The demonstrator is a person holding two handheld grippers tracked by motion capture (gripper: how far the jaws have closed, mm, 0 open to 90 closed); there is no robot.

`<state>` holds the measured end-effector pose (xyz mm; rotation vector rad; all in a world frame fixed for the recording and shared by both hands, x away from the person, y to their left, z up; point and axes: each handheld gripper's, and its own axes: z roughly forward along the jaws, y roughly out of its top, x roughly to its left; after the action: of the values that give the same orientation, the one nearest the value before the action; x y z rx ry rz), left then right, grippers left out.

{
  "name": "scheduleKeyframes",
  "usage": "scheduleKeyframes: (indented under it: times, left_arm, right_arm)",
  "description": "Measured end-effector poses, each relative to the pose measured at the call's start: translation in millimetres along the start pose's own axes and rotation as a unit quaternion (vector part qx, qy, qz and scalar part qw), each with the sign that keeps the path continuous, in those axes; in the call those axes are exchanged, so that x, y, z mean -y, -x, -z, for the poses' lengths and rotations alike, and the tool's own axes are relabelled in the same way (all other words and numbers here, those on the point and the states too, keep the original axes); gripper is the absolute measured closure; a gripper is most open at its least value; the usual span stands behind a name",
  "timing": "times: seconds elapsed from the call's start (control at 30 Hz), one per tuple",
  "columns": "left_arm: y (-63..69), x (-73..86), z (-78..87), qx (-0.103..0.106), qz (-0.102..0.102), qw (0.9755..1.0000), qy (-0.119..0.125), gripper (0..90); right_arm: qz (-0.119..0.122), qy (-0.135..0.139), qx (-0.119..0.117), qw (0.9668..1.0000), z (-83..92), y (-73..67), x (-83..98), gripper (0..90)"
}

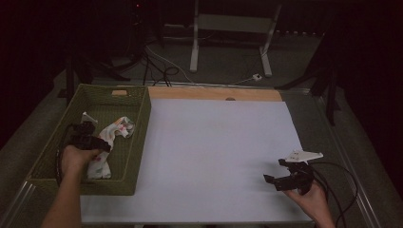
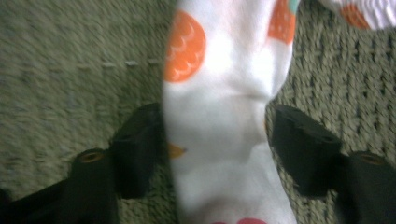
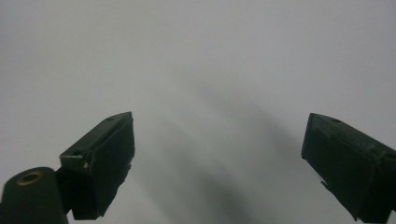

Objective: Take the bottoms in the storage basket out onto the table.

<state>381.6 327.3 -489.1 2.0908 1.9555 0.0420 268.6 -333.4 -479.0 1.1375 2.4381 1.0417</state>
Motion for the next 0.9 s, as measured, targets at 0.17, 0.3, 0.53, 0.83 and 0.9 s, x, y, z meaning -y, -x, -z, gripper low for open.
scheduleKeyframes:
  times: [0.17, 0.3, 0.53, 0.83, 0.9]
  left_arm:
    - [2.5, -0.2, -3.9, -0.008, -0.009, 0.9998, -0.016, 51.1]
    - [1.7, -0.2, -4.6, -0.012, -0.009, 0.9997, -0.021, 59.4]
    - [-0.7, -0.3, -1.0, -0.012, -0.007, 0.9996, -0.023, 73.7]
    - [-0.4, -0.3, 5.6, 0.004, -0.002, 0.9998, -0.018, 79.3]
    - [-0.7, -0.1, 11.4, 0.017, 0.003, 0.9998, -0.004, 79.3]
  right_arm:
    - [-0.001, 0.001, 0.0, 1.0, 1.4, 0.2, 0.3, 9.5]
    - [-0.002, 0.002, 0.001, 1.0, 1.4, 0.6, 0.6, 9.5]
    - [-0.004, -0.001, 0.0, 1.0, 0.0, 2.0, 0.3, 9.5]
    - [-0.008, 0.001, 0.005, 1.0, 2.3, 3.5, 2.1, 9.5]
    - [-0.007, -0.001, 0.007, 0.9999, 2.8, 5.0, 2.8, 9.5]
